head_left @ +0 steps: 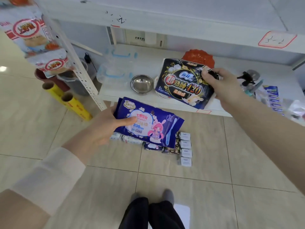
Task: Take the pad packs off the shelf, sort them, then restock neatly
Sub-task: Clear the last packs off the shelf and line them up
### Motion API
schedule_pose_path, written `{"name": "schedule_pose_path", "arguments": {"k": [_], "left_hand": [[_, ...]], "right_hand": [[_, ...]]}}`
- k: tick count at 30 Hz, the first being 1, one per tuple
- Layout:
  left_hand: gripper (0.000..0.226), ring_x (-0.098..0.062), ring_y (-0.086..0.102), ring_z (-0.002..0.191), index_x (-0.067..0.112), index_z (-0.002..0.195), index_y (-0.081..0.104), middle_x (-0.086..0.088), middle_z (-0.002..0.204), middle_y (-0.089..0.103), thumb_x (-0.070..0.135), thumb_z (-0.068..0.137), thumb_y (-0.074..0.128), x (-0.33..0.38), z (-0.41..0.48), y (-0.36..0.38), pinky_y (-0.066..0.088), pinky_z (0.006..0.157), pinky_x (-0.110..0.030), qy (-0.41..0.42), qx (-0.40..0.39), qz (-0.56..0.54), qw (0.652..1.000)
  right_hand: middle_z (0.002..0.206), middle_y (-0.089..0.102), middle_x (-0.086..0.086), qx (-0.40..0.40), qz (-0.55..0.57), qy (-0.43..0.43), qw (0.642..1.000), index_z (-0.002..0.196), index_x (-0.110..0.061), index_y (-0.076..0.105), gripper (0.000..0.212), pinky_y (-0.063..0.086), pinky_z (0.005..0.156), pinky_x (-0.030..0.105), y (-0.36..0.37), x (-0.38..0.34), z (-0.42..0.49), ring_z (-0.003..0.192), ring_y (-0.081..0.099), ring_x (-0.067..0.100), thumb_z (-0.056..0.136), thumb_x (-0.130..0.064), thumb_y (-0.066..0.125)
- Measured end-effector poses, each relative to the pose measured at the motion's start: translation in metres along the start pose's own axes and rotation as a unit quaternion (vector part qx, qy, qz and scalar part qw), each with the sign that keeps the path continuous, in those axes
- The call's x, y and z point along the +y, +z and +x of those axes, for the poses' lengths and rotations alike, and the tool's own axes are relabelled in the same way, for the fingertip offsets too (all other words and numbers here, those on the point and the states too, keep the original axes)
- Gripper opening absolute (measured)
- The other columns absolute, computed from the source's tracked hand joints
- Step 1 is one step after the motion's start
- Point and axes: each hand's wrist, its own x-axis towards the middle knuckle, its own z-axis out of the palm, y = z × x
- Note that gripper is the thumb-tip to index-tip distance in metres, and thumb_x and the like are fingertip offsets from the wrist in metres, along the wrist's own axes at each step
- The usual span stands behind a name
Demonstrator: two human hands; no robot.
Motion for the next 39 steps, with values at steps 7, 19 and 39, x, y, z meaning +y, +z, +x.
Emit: {"name": "schedule_pose_path", "arguments": {"k": [7,19,39], "left_hand": [[0.053,-0.021,0.069,0.093,0.015,0.103,0.062,-0.002,0.098,0.073,0.011,0.055,0.084,-0.055,0.019,0.051,0.057,0.077,-0.03,-0.039,0.001,0.004,0.999],[0.06,-0.014,0.07,0.083,0.009,0.116,0.055,0.004,0.09,0.074,0.006,0.062,0.082,-0.225,0.084,0.063,0.057,0.065,-0.024,-0.141,0.017,0.026,0.99],[0.044,-0.002,0.068,0.075,0.012,0.116,0.052,0.0,0.102,0.067,-0.001,0.078,0.067,-0.598,0.302,0.026,0.053,0.06,-0.015,-0.111,0.046,0.081,0.989]], "right_hand": [[0.082,0.061,0.001,-0.022,0.001,0.051,0.998,0.075,-0.023,0.055,0.016,0.052,0.066,0.027,-0.046,0.075,0.009,0.068,0.063,0.012,0.084,-0.025,0.068],[0.089,0.062,0.003,-0.066,-0.067,0.217,0.972,0.083,-0.018,0.06,0.01,0.05,0.064,0.016,-0.057,0.309,-0.014,0.074,0.061,0.016,0.082,-0.021,0.069],[0.085,0.063,-0.01,-0.139,-0.211,0.171,0.952,0.08,-0.018,0.061,0.02,0.041,0.07,0.02,0.069,0.7,0.049,0.086,0.057,0.012,0.076,-0.034,0.073]]}}
